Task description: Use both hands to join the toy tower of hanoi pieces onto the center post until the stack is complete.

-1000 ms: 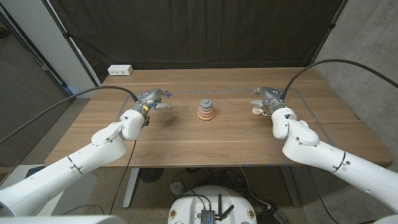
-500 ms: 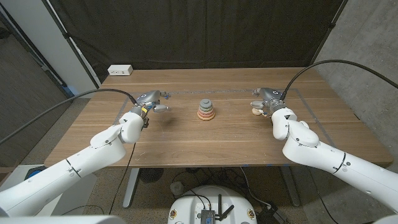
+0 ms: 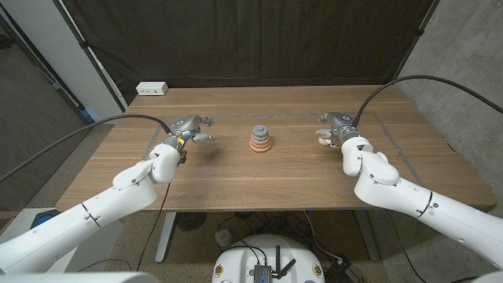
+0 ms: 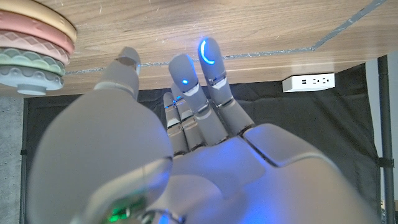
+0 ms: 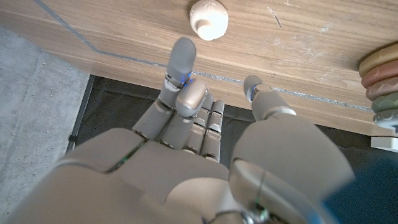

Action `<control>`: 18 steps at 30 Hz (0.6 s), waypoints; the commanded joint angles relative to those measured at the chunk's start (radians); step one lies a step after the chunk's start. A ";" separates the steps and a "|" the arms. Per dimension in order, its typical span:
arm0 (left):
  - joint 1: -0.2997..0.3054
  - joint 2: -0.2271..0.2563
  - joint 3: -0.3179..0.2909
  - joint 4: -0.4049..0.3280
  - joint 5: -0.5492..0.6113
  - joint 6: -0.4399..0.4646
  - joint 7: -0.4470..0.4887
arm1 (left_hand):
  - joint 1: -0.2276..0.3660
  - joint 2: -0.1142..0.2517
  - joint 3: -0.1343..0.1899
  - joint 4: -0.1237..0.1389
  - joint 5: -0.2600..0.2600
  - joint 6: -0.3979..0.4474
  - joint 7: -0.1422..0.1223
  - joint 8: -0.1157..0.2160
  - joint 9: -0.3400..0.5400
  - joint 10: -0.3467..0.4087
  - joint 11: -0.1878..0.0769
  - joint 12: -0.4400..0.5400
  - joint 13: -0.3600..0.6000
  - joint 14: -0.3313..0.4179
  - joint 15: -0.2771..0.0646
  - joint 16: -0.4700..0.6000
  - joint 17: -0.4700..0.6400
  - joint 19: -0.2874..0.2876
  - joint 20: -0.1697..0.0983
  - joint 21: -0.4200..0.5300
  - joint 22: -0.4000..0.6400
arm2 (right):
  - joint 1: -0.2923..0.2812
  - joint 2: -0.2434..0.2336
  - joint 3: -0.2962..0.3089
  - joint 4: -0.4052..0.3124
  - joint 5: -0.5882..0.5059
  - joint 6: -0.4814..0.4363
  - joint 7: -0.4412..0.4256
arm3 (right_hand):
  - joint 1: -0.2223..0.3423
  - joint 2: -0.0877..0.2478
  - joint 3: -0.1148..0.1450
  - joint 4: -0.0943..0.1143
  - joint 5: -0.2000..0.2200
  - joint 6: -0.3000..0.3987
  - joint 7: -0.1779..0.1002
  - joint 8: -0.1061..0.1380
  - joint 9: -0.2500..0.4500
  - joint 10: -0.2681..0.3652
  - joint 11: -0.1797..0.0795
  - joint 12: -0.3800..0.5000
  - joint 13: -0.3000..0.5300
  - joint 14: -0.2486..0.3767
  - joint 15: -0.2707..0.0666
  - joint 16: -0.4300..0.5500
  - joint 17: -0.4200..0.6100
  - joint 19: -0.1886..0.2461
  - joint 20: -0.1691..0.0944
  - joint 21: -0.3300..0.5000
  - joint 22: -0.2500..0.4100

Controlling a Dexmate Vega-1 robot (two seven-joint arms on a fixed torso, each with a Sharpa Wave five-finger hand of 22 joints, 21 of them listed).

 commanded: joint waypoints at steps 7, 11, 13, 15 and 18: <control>0.019 0.011 -0.019 0.002 -0.032 -0.019 0.017 | -0.004 0.007 0.009 -0.002 0.007 0.010 -0.002 0.003 0.005 0.010 0.001 -0.001 0.008 -0.004 -0.002 -0.004 0.004 -0.007 -0.105 0.005 0.002 | 0.087 0.015 -0.080 0.052 -0.033 -0.077 0.106 | 0.007 -0.011 0.006 -0.007 0.003 -0.033 0.004 -0.017 -0.005 -0.011 0.003 0.003 -0.004 -0.019 -0.023 -0.013 -0.004 -0.007 -0.059 -0.004 0.001; 0.022 0.016 -0.026 -0.005 -0.033 -0.017 0.022 | -0.003 0.007 0.009 -0.002 0.007 0.012 -0.001 0.003 0.005 0.012 -0.001 -0.001 0.009 -0.004 -0.002 -0.005 0.004 -0.007 -0.105 0.005 0.002 | 0.120 0.015 -0.113 0.059 -0.047 -0.106 0.145 | 0.006 -0.013 0.005 -0.006 0.002 -0.034 0.004 -0.017 -0.006 -0.019 0.009 0.001 -0.006 -0.018 -0.023 -0.012 -0.001 -0.008 -0.058 -0.004 0.001; 0.025 0.020 -0.031 -0.010 -0.033 -0.016 0.024 | -0.003 0.008 0.010 -0.002 0.007 0.013 -0.001 0.003 0.005 0.013 0.000 -0.001 0.009 -0.003 -0.002 -0.005 0.004 -0.007 -0.105 0.005 0.002 | 0.135 0.019 -0.127 0.063 -0.052 -0.127 0.163 | 0.005 -0.015 0.004 -0.006 0.001 -0.039 0.007 -0.019 -0.007 -0.024 0.013 0.000 -0.007 -0.018 -0.022 -0.011 0.000 -0.011 -0.058 -0.006 -0.001; 0.028 0.023 -0.037 -0.015 -0.034 -0.013 0.027 | -0.003 0.008 0.010 -0.002 0.007 0.014 -0.002 0.003 0.005 0.014 0.000 -0.001 0.009 -0.002 -0.002 -0.004 0.005 -0.007 -0.105 0.005 0.002 | 0.149 0.021 -0.141 0.068 -0.056 -0.141 0.177 | 0.003 -0.017 0.003 -0.005 0.000 -0.048 0.008 -0.022 -0.008 -0.031 0.014 -0.001 -0.008 -0.019 -0.022 -0.011 0.002 -0.014 -0.058 -0.007 -0.001; 0.029 0.027 -0.045 -0.017 -0.041 -0.013 0.025 | -0.002 0.009 0.011 -0.003 0.007 0.014 -0.002 0.003 0.005 0.015 -0.001 -0.001 0.009 -0.003 -0.002 -0.004 0.005 -0.007 -0.105 0.005 0.002 | 0.166 0.022 -0.156 0.078 -0.053 -0.149 0.193 | 0.000 -0.021 0.001 -0.004 -0.002 -0.051 0.010 -0.022 -0.009 -0.036 0.017 0.000 -0.011 -0.033 -0.022 -0.024 -0.007 -0.017 -0.058 -0.009 -0.001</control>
